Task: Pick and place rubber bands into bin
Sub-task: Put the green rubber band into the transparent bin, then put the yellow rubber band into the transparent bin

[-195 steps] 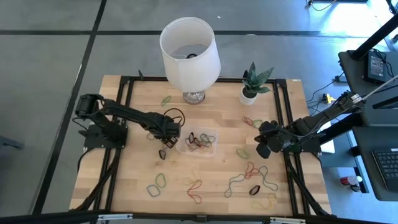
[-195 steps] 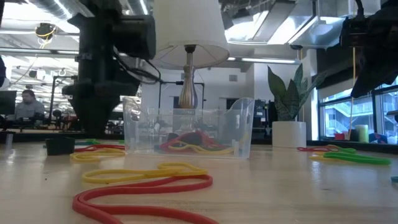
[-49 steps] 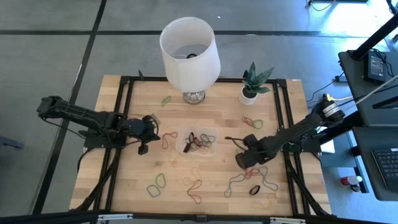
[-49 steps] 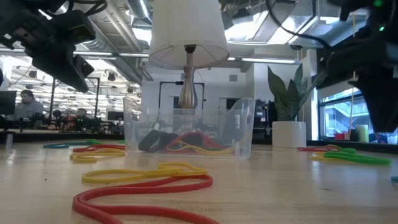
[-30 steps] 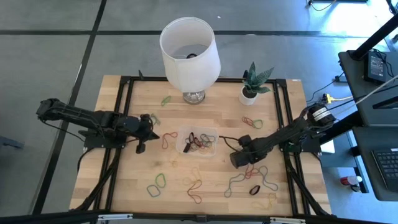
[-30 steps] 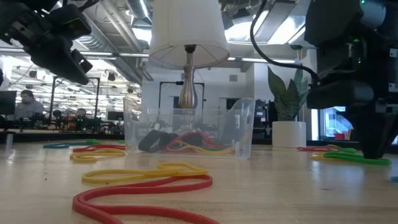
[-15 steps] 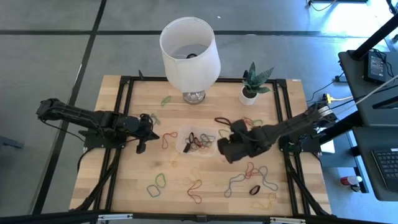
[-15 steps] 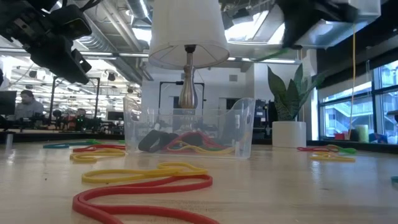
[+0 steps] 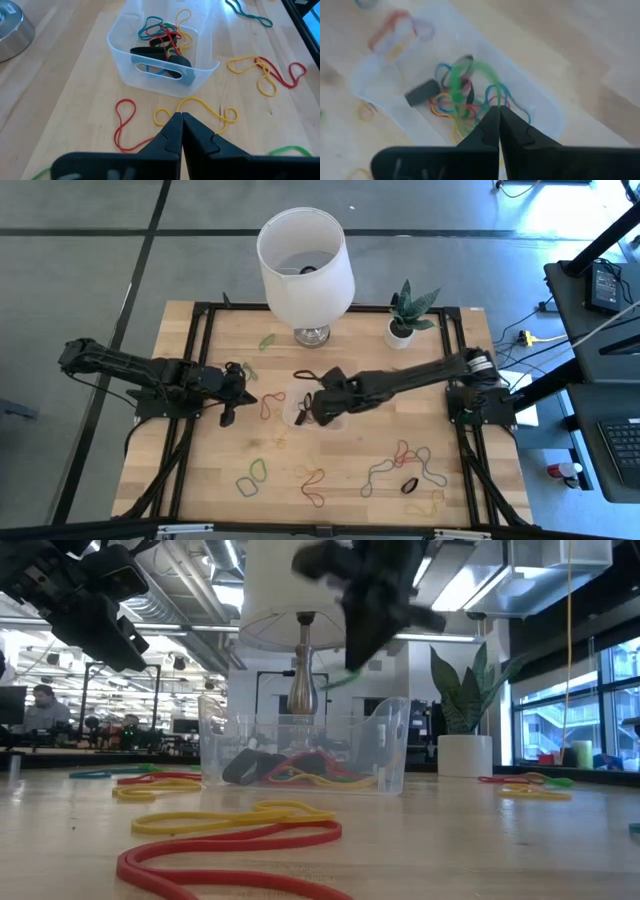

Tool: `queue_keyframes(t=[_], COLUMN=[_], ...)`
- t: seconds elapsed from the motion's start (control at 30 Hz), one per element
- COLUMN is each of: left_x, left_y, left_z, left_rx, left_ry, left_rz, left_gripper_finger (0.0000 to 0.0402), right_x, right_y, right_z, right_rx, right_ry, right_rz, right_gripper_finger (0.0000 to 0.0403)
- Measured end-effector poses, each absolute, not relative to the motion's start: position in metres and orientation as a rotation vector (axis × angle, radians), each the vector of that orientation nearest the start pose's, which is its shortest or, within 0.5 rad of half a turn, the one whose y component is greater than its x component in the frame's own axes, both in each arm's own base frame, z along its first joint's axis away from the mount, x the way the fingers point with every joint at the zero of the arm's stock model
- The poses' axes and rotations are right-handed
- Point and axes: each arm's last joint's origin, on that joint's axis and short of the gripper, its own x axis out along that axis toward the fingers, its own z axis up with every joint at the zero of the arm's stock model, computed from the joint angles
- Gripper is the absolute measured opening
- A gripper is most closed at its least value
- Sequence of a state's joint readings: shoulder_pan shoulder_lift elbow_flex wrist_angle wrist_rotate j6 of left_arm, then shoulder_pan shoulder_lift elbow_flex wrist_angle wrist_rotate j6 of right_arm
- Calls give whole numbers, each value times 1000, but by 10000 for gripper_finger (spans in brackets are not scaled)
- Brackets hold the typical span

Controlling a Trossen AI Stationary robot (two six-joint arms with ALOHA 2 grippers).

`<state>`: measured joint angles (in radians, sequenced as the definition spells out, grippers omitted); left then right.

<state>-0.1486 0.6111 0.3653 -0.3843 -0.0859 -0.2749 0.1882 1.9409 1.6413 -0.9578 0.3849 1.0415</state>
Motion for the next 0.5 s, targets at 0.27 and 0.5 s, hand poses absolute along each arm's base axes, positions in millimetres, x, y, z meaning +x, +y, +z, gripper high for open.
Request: queue_keyframes(t=[0.27,0.5], left_x=[133,133], left_y=[-17,-17], left_z=[197,197], left_rx=[-193,-190], left_ry=[629,627], left_rz=[27,34], left_gripper_finger=[12,31], right_x=[401,396], right_y=[55,54], right_z=[217,226], right_rx=[582,558], right_ry=[1082,1098], right_rz=[-759,-733], right_gripper_finger=[58,120])
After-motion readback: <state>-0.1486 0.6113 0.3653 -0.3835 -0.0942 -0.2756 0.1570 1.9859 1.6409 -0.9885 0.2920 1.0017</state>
